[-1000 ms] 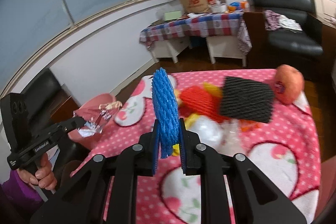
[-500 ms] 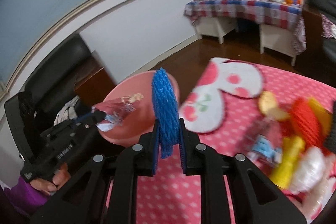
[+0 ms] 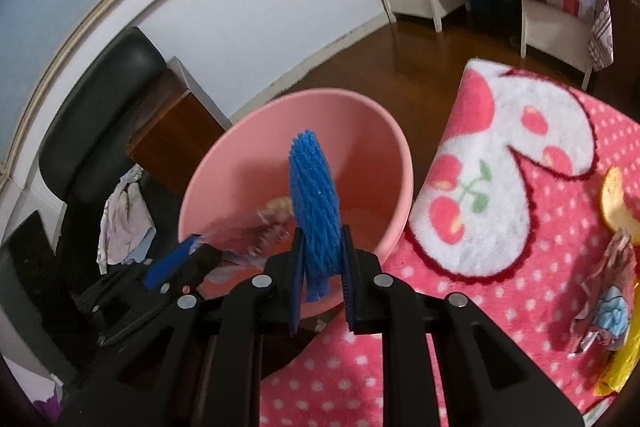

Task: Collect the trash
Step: 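Carry both items over the pink bucket and open both tools to drop them, then move both open tools back over the trash on the bedspread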

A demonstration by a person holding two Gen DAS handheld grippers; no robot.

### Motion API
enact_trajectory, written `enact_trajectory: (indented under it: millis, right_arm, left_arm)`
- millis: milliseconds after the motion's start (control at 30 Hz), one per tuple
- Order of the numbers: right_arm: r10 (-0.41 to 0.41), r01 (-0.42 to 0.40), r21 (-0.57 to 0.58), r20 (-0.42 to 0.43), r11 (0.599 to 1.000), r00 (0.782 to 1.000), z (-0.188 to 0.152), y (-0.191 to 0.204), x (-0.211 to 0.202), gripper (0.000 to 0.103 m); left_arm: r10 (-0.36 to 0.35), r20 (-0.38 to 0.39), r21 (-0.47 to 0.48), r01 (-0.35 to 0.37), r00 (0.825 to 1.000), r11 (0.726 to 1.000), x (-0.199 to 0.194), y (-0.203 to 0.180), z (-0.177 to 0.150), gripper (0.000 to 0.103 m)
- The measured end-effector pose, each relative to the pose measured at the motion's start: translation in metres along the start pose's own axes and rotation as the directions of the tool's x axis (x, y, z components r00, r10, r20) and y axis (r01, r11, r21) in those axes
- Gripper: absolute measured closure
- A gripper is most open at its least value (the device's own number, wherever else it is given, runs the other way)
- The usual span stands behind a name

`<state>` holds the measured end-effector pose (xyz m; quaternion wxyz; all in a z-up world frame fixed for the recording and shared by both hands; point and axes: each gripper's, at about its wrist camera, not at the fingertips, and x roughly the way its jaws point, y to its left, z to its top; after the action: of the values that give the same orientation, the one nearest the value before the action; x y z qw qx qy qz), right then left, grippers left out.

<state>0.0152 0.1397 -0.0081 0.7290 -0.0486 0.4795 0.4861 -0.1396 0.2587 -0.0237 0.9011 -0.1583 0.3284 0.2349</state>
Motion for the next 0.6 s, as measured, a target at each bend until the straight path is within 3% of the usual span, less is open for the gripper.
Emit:
enact_trajectory:
  millis: [67,167,600]
  right_arm:
    - [0.019,-0.018,0.033,-0.024,0.999,1.000,0.000,-0.004,0.005,0.080]
    - [0.027,-0.027,0.038,-0.010,0.999,1.000,-0.003,-0.005,0.005,0.065]
    - [-0.020,0.023,-0.024,0.094,0.999,0.995,-0.019,-0.013,-0.040,0.064]
  left_arm:
    - [0.015,0.010,-0.010,-0.015,1.000,1.000,-0.003,0.000,0.001,0.054]
    - [0.014,0.023,-0.010,-0.013,1.000,1.000,-0.006,-0.001,0.004,0.053]
    - [-0.002,0.024,-0.003,0.002,1.000,1.000,-0.020,-0.021,0.005,0.051]
